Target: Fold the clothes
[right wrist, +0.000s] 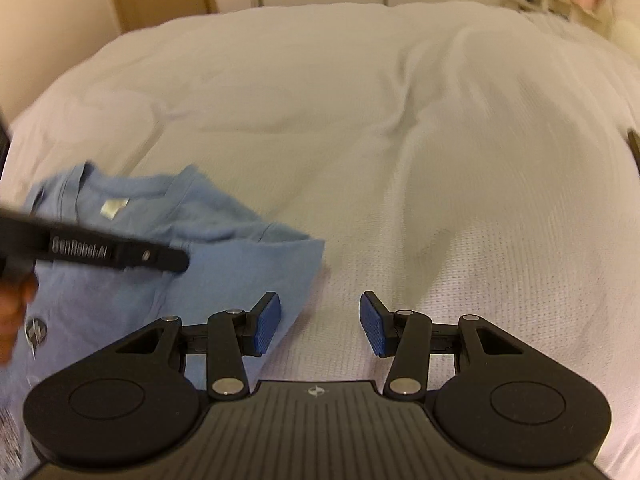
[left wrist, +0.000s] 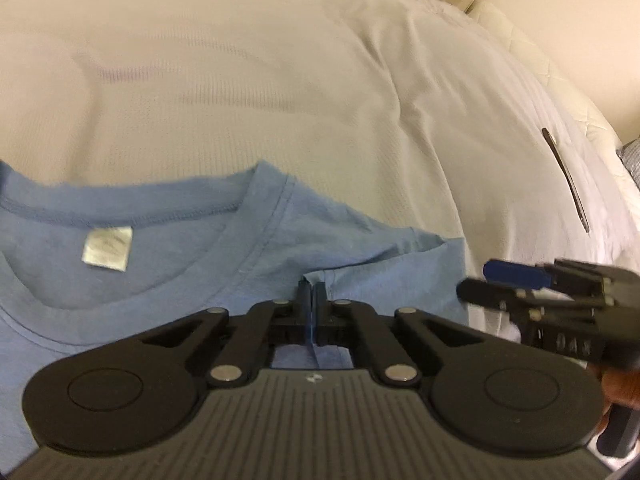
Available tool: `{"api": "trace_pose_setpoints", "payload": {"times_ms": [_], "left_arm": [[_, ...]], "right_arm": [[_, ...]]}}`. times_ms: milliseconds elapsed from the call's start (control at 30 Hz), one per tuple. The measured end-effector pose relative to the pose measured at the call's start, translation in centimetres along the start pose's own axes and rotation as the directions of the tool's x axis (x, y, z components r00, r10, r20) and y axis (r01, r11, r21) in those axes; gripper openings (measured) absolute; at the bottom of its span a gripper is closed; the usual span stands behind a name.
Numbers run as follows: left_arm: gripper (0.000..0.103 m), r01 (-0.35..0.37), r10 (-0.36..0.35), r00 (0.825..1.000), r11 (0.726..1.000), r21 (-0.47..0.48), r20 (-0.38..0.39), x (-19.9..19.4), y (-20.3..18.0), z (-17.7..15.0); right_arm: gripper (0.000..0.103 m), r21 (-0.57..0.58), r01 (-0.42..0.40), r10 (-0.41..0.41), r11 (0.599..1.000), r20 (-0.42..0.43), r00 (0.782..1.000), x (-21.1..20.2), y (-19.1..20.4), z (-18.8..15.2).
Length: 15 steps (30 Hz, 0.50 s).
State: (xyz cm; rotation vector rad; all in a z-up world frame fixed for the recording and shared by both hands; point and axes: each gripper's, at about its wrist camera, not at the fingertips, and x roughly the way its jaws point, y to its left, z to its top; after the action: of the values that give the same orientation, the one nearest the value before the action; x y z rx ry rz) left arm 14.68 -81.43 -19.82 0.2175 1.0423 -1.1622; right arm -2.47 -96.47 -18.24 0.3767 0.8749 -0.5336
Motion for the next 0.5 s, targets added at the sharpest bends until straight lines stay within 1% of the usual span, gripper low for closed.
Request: {"api": "trace_pose_setpoints", "payload": {"times_ms": [100,167,300,400,500], "left_arm": [[0.0,-0.031,0.03,0.999,0.999,0.036,0.032,-0.8,-0.5,-0.3],[0.0,-0.039,0.038,0.999,0.999,0.037,0.029,-0.5,-0.5,-0.4],[0.0,-0.049,0.049,0.999,0.998,0.032,0.018,-0.1,-0.5,-0.4],[0.0,-0.072,0.071,0.997,0.997,0.041,0.026,-0.5,-0.7,-0.6],[0.0,-0.055,0.055,0.998,0.998,0.02,-0.006,-0.6,-0.2,-1.0]], "right_arm": [[0.046,0.034,0.012,-0.013,0.999,0.019,1.0,0.3,-0.4,0.7],[0.046,0.038,0.014,-0.015,0.999,0.026,1.0,0.6,-0.4,1.0],[0.046,0.001,0.008,-0.008,1.0,0.02,1.0,1.4,0.2,1.1],[0.045,-0.012,0.015,-0.015,1.0,0.013,1.0,2.2,0.2,1.1],[0.045,0.002,0.023,-0.024,1.0,0.025,0.999,2.5,-0.1,1.5]]}}
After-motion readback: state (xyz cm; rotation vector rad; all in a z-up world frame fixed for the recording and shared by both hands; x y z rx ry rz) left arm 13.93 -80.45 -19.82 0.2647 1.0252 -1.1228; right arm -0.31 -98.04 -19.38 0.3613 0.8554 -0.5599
